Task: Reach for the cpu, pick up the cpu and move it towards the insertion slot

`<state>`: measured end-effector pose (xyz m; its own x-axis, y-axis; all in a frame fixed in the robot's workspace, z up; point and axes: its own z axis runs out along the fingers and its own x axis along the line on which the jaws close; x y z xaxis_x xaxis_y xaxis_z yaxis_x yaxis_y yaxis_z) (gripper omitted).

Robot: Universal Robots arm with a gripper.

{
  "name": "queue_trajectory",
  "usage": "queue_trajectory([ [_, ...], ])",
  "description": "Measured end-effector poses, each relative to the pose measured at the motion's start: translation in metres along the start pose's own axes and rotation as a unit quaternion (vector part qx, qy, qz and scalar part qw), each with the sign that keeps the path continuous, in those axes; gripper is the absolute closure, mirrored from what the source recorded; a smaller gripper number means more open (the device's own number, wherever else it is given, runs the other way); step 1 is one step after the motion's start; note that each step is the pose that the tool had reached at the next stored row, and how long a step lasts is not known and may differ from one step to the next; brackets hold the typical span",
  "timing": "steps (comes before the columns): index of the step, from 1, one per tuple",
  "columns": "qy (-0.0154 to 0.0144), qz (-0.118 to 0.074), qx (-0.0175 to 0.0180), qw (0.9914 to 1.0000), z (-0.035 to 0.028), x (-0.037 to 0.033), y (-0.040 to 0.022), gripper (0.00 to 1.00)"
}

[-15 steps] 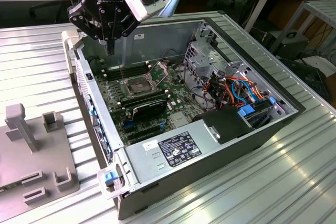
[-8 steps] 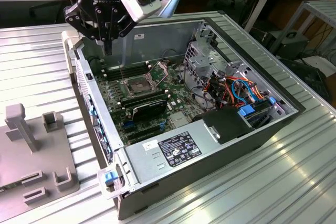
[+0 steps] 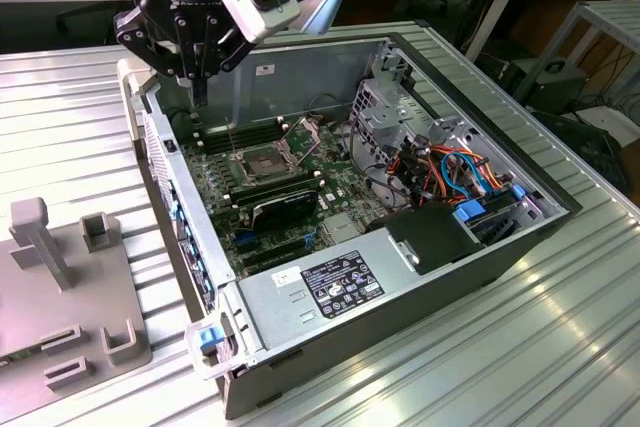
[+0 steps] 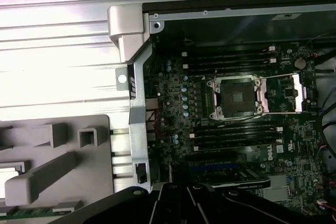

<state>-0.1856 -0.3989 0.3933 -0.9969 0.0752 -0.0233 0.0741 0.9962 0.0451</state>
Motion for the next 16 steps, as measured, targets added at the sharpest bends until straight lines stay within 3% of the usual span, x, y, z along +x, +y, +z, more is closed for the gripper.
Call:
queue_trajectory([
  [16,0.0,0.0,0.0,1.0,-0.0004,0.0147,-0.0011,0.89],
])
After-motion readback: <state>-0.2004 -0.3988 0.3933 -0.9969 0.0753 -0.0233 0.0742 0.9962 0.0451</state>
